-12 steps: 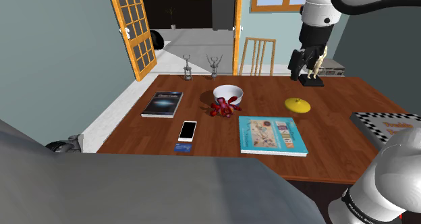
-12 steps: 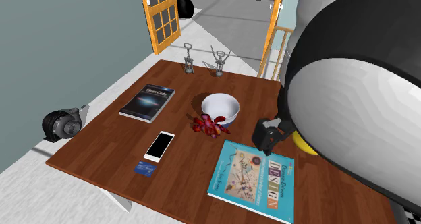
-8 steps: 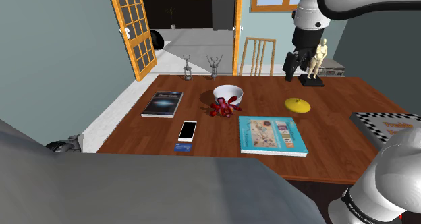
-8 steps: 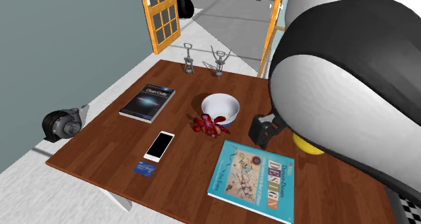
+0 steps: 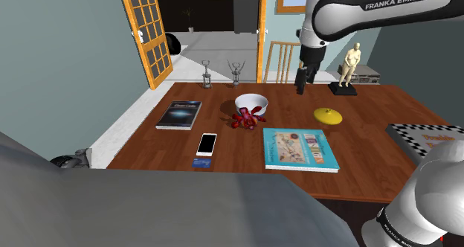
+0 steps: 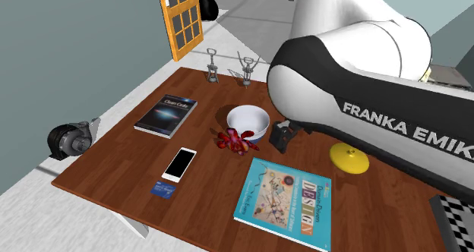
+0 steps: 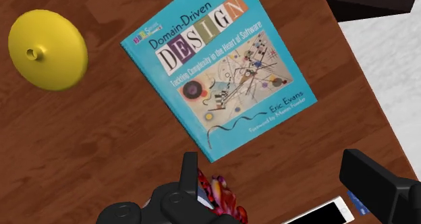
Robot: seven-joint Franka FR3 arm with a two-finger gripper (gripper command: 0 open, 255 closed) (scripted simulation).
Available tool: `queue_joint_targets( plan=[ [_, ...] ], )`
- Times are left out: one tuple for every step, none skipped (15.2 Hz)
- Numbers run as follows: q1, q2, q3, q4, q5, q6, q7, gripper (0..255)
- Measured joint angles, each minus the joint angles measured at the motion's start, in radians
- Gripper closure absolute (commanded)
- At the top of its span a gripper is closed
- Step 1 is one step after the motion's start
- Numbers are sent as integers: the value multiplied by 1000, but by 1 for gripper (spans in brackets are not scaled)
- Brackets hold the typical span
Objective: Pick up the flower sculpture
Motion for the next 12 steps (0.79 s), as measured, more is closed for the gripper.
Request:
queue_joint_targets(
  plan=[
    [5,38,-10,21,3,14,-29,0],
    [9,77,-22,33,6,40,-58,0],
    [12,116,-33,48,10,62,-89,0],
    [16,155,-43,68,15,80,-120,0],
    [19,187,-50,82,21,96,-149,0],
    [22,231,-59,107,29,113,-181,0],
    [27,267,-61,131,37,120,-205,0],
    [30,308,-66,154,46,136,-233,0],
    [33,347,-69,178,55,147,-262,0],
    [35,378,-71,194,64,159,-288,0],
    [34,424,-74,230,75,166,-320,0],
    [35,461,-74,252,85,176,-347,0]
  ],
)
